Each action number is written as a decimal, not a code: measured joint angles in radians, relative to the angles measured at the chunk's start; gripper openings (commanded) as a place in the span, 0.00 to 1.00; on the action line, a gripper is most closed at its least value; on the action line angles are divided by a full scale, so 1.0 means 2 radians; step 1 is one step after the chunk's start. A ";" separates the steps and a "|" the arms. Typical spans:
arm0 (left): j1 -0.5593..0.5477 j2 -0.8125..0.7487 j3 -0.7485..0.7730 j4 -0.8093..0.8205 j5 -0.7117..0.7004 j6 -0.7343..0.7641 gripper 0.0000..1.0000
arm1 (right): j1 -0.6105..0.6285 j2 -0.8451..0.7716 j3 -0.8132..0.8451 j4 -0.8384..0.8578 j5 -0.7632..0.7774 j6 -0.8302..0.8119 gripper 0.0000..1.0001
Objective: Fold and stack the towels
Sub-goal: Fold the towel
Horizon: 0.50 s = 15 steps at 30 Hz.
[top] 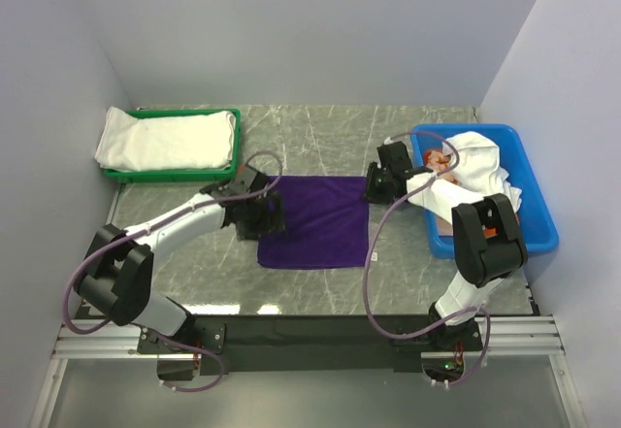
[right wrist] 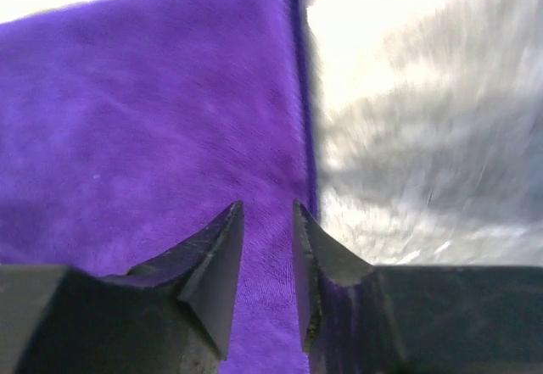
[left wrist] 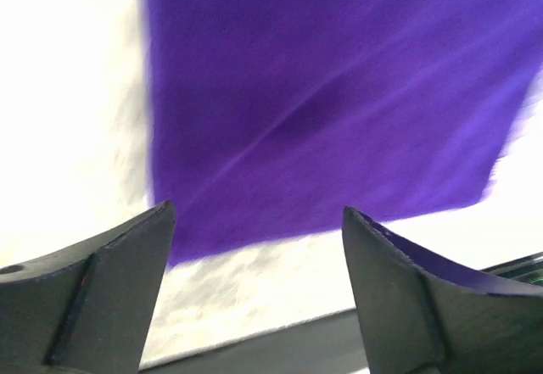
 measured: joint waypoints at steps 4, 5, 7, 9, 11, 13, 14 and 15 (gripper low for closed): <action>0.011 0.018 0.093 0.000 -0.016 0.041 0.91 | -0.001 0.007 0.074 -0.031 0.001 -0.106 0.38; 0.018 0.024 0.111 0.003 -0.018 0.057 0.92 | -0.002 0.011 0.093 -0.039 0.001 -0.127 0.39; 0.034 0.034 0.137 0.006 -0.019 0.084 0.93 | -0.004 0.033 0.144 -0.055 -0.002 -0.173 0.38; 0.055 0.046 0.155 0.010 -0.018 0.112 0.92 | -0.008 0.063 0.189 -0.067 -0.009 -0.215 0.38; 0.074 0.059 0.166 0.012 -0.021 0.136 0.93 | -0.012 0.090 0.222 -0.086 -0.026 -0.253 0.38; 0.085 0.069 0.167 0.011 -0.027 0.158 0.94 | -0.016 0.121 0.251 -0.111 -0.042 -0.289 0.38; 0.087 0.073 0.167 0.009 -0.028 0.166 0.94 | -0.017 0.135 0.262 -0.122 -0.049 -0.307 0.39; 0.087 0.076 0.167 0.010 -0.030 0.176 0.94 | -0.017 0.149 0.273 -0.135 -0.053 -0.324 0.39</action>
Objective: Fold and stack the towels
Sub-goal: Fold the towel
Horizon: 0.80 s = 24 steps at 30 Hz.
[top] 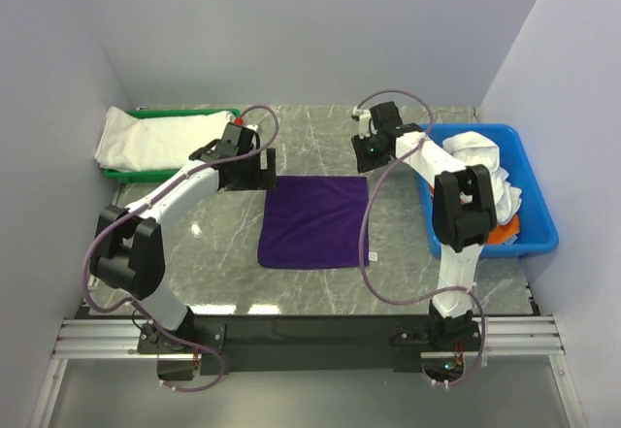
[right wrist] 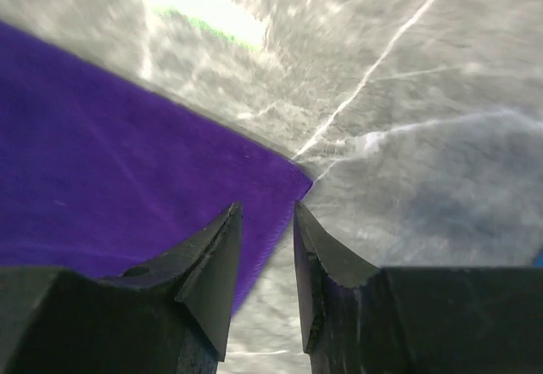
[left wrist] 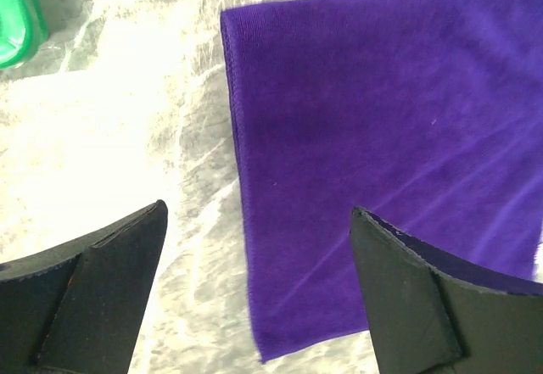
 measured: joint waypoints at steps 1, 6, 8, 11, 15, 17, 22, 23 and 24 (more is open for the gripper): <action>-0.001 0.001 -0.002 0.002 -0.001 0.006 0.95 | -0.001 0.012 0.008 -0.010 -0.004 -0.016 0.40; -0.003 0.001 -0.014 0.006 -0.002 0.029 0.96 | -0.001 0.054 0.037 -0.055 -0.013 -0.080 0.41; -0.003 0.002 -0.015 0.007 -0.003 0.036 0.96 | -0.001 0.069 0.060 -0.071 -0.014 -0.098 0.42; -0.003 0.003 -0.015 0.008 -0.003 0.039 0.96 | -0.001 0.087 0.087 -0.079 -0.009 -0.116 0.45; -0.003 0.010 -0.015 0.009 -0.003 0.040 0.96 | -0.001 0.090 0.092 -0.089 -0.001 -0.132 0.51; -0.003 0.012 -0.015 0.009 -0.003 0.040 0.96 | -0.001 0.096 0.101 -0.097 0.000 -0.137 0.51; -0.003 0.016 -0.015 0.009 -0.003 0.040 0.95 | -0.001 0.113 0.110 -0.099 0.001 -0.143 0.48; -0.003 0.016 -0.015 0.009 -0.003 0.040 0.95 | -0.001 0.116 0.110 -0.100 0.000 -0.143 0.47; -0.003 0.016 -0.015 0.010 -0.003 0.040 0.95 | -0.001 0.118 0.110 -0.100 0.000 -0.143 0.46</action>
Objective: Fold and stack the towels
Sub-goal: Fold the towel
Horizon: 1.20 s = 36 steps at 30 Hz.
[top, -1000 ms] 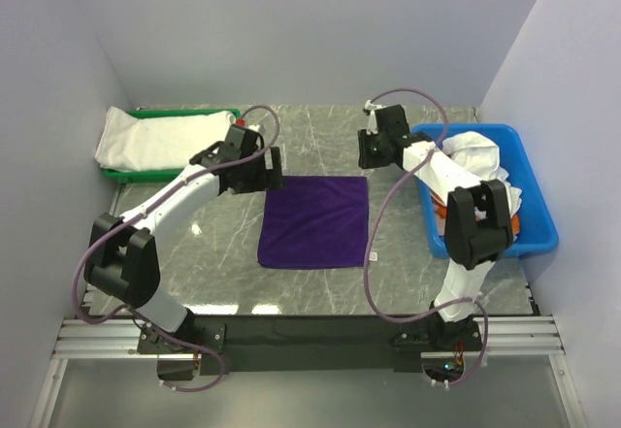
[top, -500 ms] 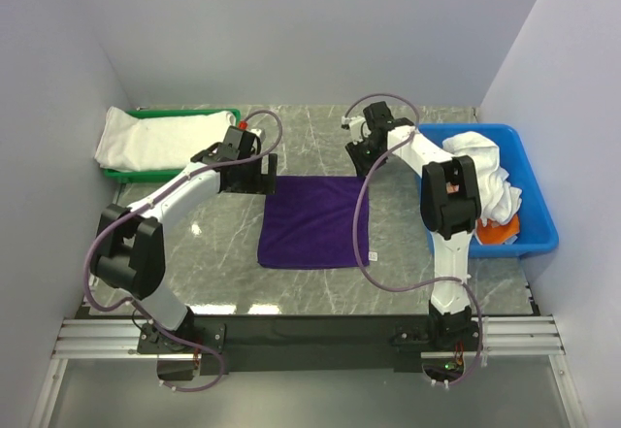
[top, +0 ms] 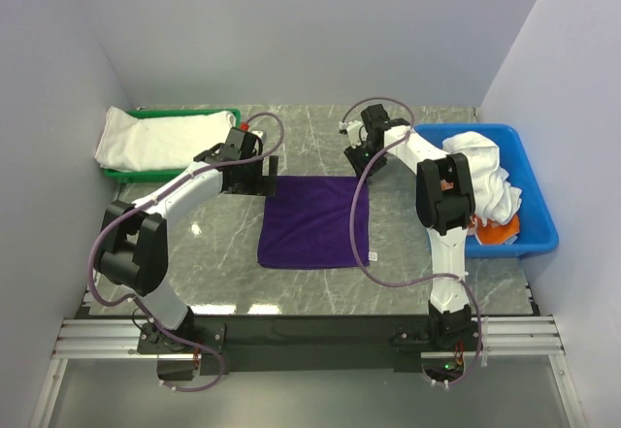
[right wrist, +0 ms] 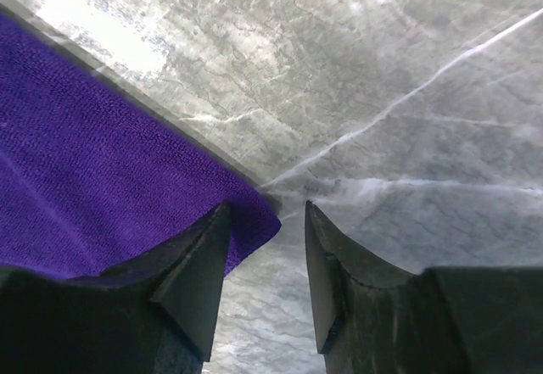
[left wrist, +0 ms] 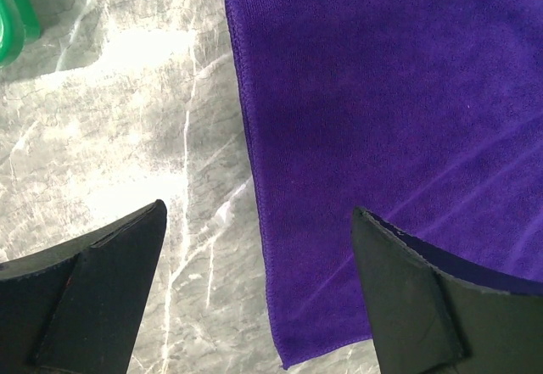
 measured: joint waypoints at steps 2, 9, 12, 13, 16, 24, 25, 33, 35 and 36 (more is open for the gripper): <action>0.000 0.000 0.000 0.000 0.000 0.000 0.95 | 0.000 0.003 0.000 -0.001 0.000 0.000 0.43; 0.000 0.000 0.000 0.001 0.000 0.000 0.94 | 0.000 0.008 0.007 -0.005 -0.007 0.000 0.34; 0.000 0.000 0.000 0.001 0.000 0.000 0.93 | 0.000 0.008 0.009 -0.010 -0.009 0.000 0.27; 0.000 0.000 0.000 0.001 0.000 0.000 0.93 | 0.000 0.009 0.011 -0.012 -0.010 0.000 0.25; 0.000 0.002 0.000 0.001 0.000 0.000 0.90 | 0.000 0.012 0.016 -0.017 -0.011 0.000 0.12; 0.000 0.066 0.060 -0.005 0.000 0.000 0.81 | 0.000 0.013 0.016 -0.018 -0.016 -0.003 0.00; 0.000 0.078 0.073 -0.003 0.000 0.002 0.79 | 0.000 0.013 0.015 -0.018 -0.017 -0.004 0.00; 0.008 0.183 0.191 -0.015 0.000 0.071 0.46 | 0.000 0.011 0.007 -0.010 -0.019 -0.009 0.00; 0.014 0.203 0.212 -0.019 0.005 0.090 0.38 | 0.000 0.009 0.003 -0.006 -0.019 -0.010 0.00; 0.016 0.209 0.219 -0.020 0.009 0.098 0.38 | 0.000 0.008 0.003 -0.005 -0.019 -0.010 0.00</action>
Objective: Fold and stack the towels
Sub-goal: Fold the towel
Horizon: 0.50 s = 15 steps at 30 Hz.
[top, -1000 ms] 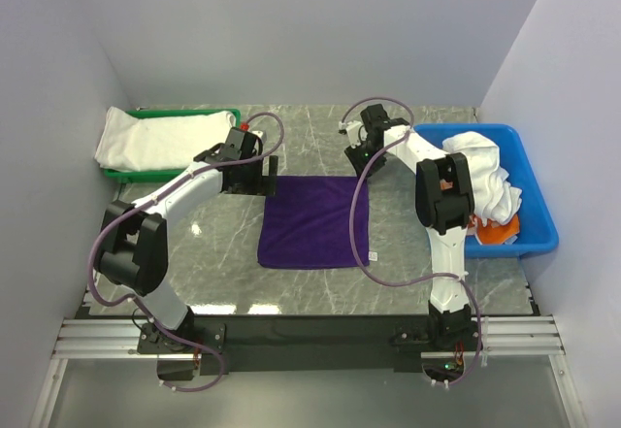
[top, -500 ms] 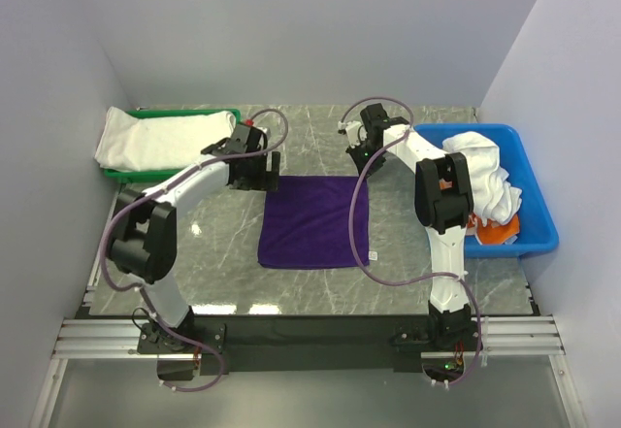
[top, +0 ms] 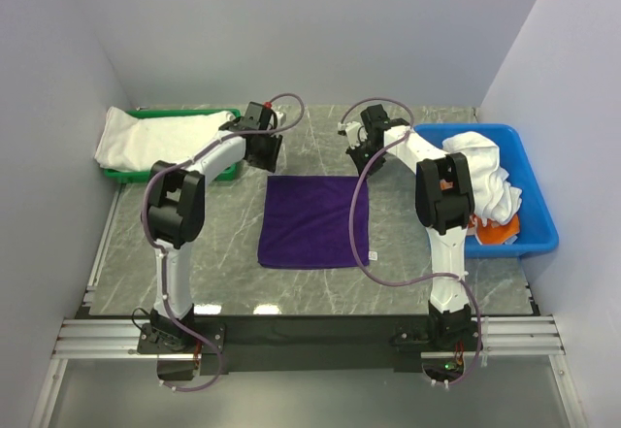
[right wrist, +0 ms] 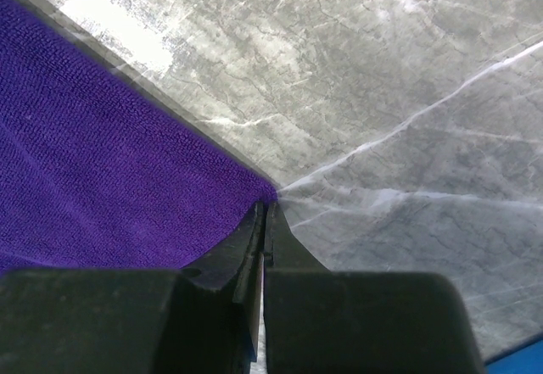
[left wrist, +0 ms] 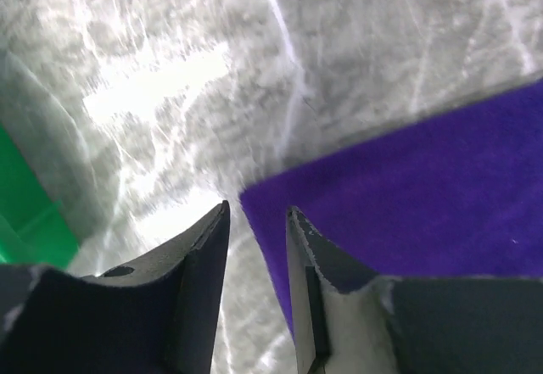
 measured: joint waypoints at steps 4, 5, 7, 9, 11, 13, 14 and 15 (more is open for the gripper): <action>0.010 0.024 0.025 -0.007 0.015 0.031 0.39 | 0.000 -0.002 -0.004 0.003 0.000 -0.001 0.00; 0.012 0.029 0.031 -0.011 0.018 0.037 0.39 | 0.000 -0.002 -0.004 0.003 0.000 -0.001 0.00; 0.014 0.039 0.042 -0.015 0.024 0.049 0.40 | 0.000 -0.002 -0.004 0.003 0.000 -0.001 0.00; 0.014 0.049 0.048 -0.017 0.033 0.058 0.41 | 0.000 -0.002 -0.004 0.003 0.000 -0.001 0.00; 0.014 0.056 0.048 -0.019 0.043 0.063 0.41 | 0.000 -0.002 -0.004 0.003 0.000 -0.001 0.00; 0.014 0.059 0.048 -0.023 0.050 0.066 0.41 | 0.000 -0.002 -0.004 0.003 0.000 -0.001 0.00; 0.014 0.059 0.048 -0.023 0.052 0.068 0.41 | 0.000 -0.002 -0.004 0.003 0.000 -0.001 0.00; 0.013 0.059 0.047 -0.023 0.054 0.068 0.41 | 0.000 -0.002 -0.004 0.003 0.000 -0.001 0.00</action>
